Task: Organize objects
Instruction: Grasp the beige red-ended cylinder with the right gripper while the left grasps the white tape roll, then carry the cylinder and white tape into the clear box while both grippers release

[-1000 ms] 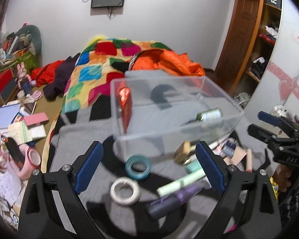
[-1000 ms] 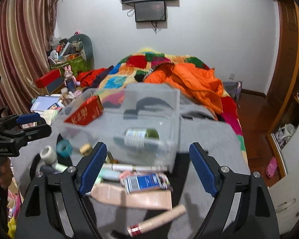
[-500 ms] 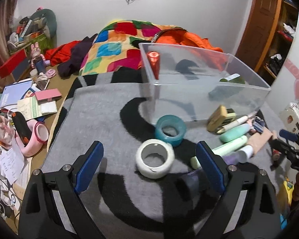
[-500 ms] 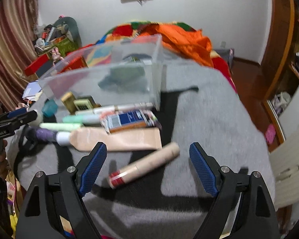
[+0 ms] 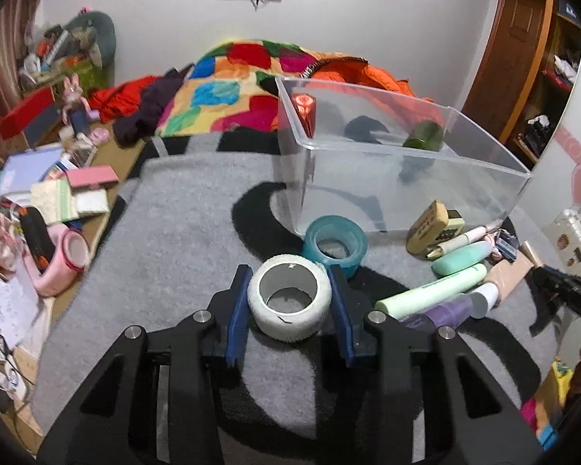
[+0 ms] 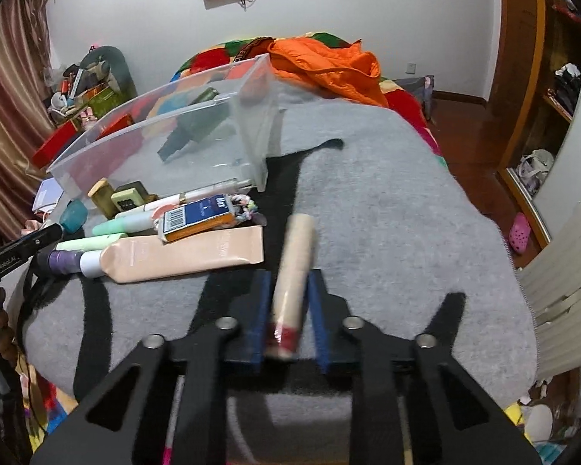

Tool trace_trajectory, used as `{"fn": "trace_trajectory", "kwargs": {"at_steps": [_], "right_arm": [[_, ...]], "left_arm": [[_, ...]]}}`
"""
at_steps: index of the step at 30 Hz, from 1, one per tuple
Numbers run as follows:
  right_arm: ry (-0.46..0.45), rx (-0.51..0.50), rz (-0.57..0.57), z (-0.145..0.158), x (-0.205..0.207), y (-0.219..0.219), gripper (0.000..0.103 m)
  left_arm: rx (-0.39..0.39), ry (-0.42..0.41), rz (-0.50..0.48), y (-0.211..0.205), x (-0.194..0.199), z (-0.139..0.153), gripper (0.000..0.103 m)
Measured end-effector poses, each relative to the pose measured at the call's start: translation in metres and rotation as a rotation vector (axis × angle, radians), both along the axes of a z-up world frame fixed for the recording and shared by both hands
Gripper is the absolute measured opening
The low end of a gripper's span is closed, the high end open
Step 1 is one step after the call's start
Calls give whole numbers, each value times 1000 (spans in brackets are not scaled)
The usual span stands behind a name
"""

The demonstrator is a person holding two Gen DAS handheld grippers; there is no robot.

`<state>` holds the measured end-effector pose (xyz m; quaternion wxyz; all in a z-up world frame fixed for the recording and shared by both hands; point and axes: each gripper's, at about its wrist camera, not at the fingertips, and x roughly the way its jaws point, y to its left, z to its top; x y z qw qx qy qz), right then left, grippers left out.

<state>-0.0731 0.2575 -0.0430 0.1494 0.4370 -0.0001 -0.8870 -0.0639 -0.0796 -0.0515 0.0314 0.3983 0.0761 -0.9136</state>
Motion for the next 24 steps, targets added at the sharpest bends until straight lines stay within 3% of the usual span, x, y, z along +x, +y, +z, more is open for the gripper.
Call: {"fn": "trace_trajectory", "kwargs": {"at_steps": [7,24], "right_arm": [[55,-16,-6,14,2,2,14],[248,-106,49,79,-8,-22,14]], "left_arm": [[-17,53,11,0,7,21,38],[-11,191,-45,17,-1,78,38]]}}
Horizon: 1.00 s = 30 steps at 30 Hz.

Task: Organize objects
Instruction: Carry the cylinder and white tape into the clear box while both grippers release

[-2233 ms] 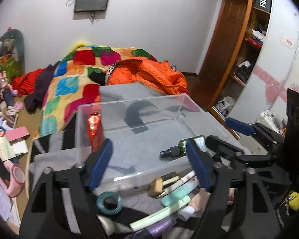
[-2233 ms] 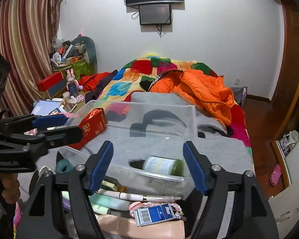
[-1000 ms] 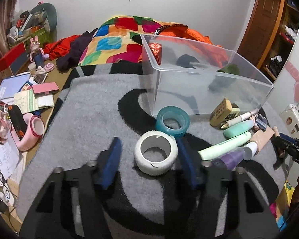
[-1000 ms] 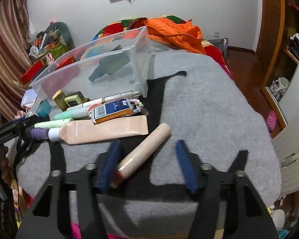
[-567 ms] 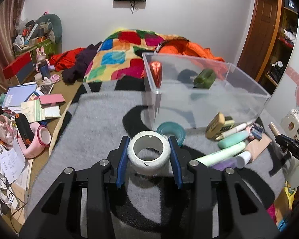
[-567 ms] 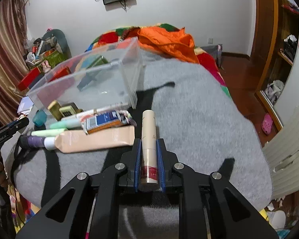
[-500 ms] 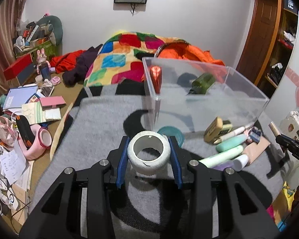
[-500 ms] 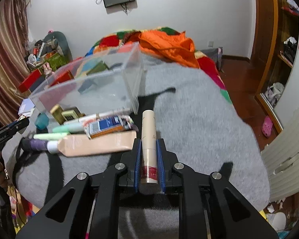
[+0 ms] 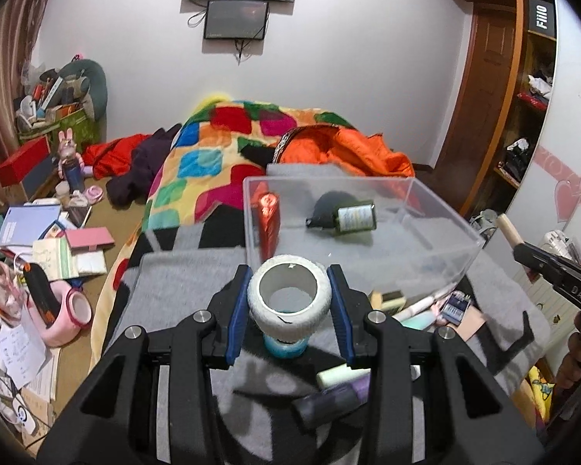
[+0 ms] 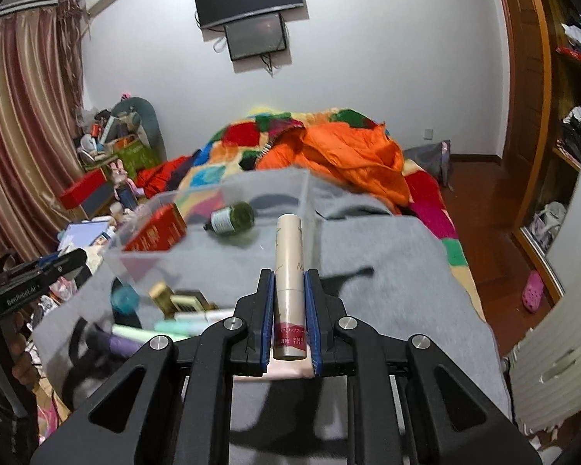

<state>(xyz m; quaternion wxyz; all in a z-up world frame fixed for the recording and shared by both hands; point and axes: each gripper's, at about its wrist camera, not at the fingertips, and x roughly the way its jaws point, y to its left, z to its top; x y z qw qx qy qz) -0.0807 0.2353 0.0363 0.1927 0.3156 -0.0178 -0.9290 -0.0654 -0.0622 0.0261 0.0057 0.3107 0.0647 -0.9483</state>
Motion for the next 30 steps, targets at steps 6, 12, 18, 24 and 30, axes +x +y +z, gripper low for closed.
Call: {"fn": "trace_trajectory", "kwargs": {"at_steps": [6,12,18,24,30], "right_arm": [[57,-7,22,15,-12,-18,14],[101,-17,39,28,-31,-36,14],[68,-10,50,20,-59,-53,14],[-39,51,35,-5,-92,-64,14],[-87,98,38,-24,-105,-70,14]], "left_arm": [[8,13,-29,5,-14,9,38],[25,-15,-48,6,-39,9,38],[28,-43,-45,2,-65,6,38],[25,-109,-60,3,-90,-13,38],[16,-165,-73,9,-105,-34,38]]}}
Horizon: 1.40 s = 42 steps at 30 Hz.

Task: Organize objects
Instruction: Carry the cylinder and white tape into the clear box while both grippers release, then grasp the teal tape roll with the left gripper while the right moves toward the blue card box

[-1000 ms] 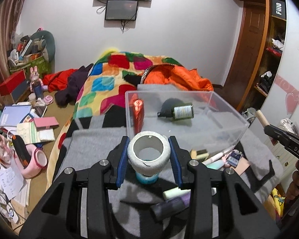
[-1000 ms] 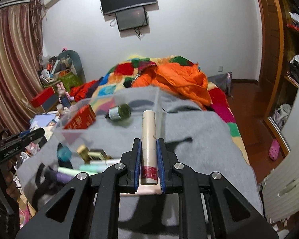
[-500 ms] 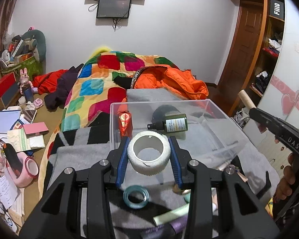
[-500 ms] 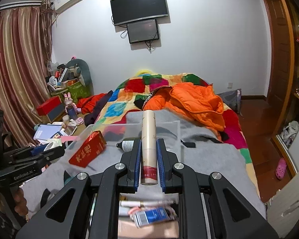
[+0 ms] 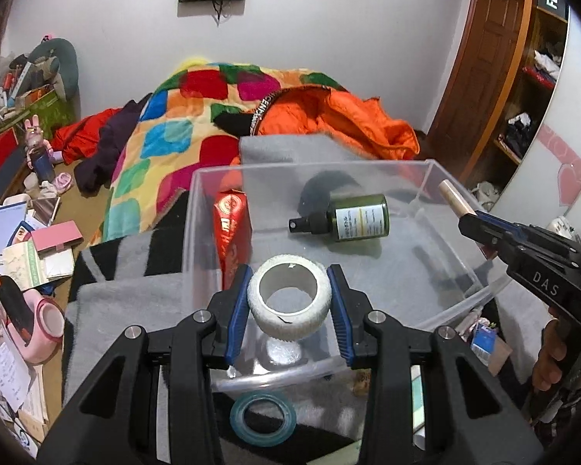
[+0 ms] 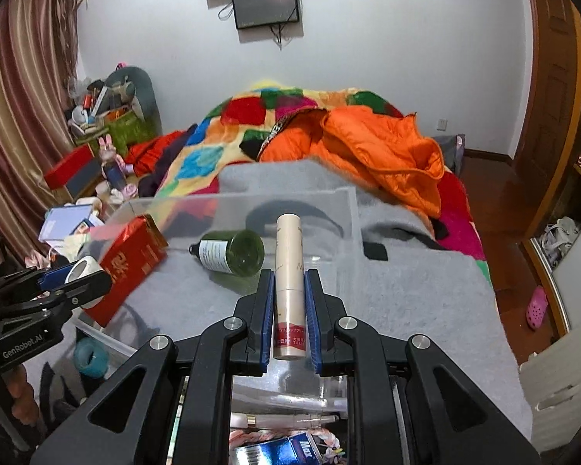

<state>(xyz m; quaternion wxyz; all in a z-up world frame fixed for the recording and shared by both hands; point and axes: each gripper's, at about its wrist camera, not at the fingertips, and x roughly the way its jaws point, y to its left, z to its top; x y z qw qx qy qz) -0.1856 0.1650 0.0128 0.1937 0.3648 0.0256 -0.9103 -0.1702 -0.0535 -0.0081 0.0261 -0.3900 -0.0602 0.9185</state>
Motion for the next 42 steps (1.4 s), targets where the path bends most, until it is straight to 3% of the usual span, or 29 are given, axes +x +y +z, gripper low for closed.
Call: {"fn": "trace_trajectory", "kwargs": {"at_steps": [14,20,22,24,27,33,39,42], "right_arm": [[3,108,54,-12,1,-19,14],[-14,97,55,-12,1,-17,14],[-21,99,57,-11,1,-17,14],[-28,95,61,-11,1,-16,15],[-39,81,71,-10,3,-15,22],[-44,47,80,-6,9,-10,41],[8,1,91,14,25,-3,66],[46,-11,96,25,36,-1,72]], "left_arm": [[-28,-54,-33,7,-12,-7,42],[-39,-59,-24,8,-10,-6,51],[-21,-59,-39,8,-8,-3,62],[-49,-43,-34,11,-4,-1,68],[-106,-14,-33,18,4,3,70],[-111,29,-31,18,21,16,89],[-120,75,-12,14,39,29,96],[-98,76,-3,7,47,31,97]]}}
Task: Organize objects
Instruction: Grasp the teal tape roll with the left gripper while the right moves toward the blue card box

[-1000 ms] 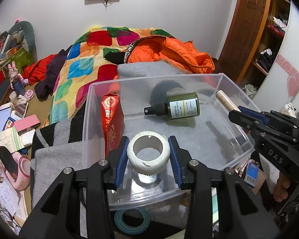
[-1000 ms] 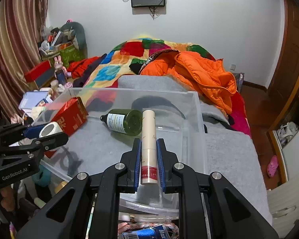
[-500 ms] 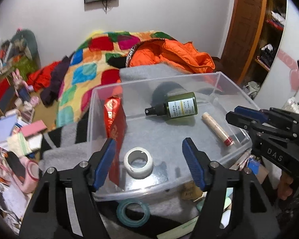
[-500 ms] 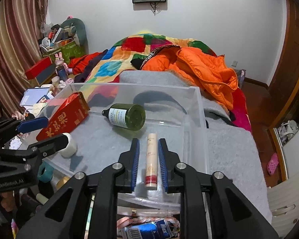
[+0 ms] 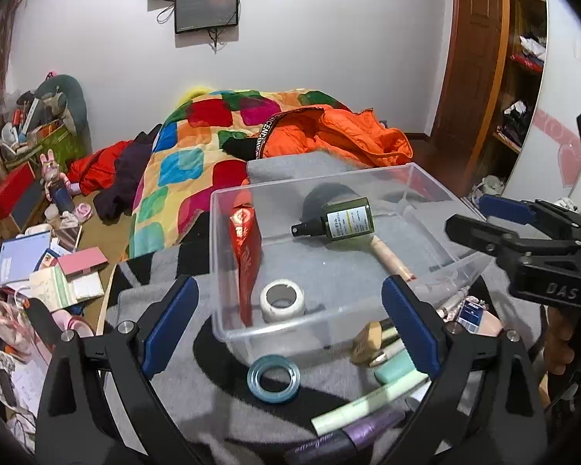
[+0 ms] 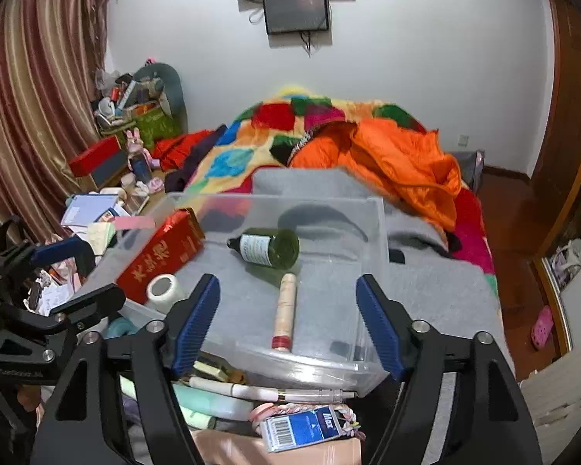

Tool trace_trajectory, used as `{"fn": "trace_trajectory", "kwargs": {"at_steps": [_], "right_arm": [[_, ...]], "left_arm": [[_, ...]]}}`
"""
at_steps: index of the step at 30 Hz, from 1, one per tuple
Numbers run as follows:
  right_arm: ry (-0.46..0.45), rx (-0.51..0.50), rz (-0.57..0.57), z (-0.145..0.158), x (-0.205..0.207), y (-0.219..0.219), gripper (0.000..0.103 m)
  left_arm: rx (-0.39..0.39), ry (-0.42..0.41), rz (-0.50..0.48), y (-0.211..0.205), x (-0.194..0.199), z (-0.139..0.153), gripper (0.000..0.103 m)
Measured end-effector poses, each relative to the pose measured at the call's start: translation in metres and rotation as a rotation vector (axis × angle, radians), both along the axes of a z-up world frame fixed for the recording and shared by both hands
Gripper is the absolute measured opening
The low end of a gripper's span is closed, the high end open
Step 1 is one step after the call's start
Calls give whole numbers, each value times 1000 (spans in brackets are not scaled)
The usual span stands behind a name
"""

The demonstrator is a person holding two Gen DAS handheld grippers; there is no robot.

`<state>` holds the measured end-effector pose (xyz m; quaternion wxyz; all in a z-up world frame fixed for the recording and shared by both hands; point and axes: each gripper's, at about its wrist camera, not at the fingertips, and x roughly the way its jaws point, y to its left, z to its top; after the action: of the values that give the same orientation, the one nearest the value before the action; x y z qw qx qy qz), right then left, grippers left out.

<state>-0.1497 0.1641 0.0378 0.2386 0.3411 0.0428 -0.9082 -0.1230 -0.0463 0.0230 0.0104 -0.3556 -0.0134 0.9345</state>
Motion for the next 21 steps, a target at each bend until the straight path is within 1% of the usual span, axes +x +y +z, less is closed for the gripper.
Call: {"fn": "trace_trajectory", "kwargs": {"at_steps": [5,11,15,18,21], "right_arm": [[24,6,21,5,17,-1,73],[8,33,26,-9,34,2,73],[-35,51,9,-26,39,10,74],[-78,74,-18,-43,39,20,77],[-122,82,-29,-56,36,29,78]], "left_arm": [[15,-28,25,-10,10,-11,97],[32,-92,52,-21,18,-37,97],[44,-145,55,-23,20,-58,97],[48,-159,62,-24,19,-67,97],[58,-163,64,-24,19,-71,97]]}}
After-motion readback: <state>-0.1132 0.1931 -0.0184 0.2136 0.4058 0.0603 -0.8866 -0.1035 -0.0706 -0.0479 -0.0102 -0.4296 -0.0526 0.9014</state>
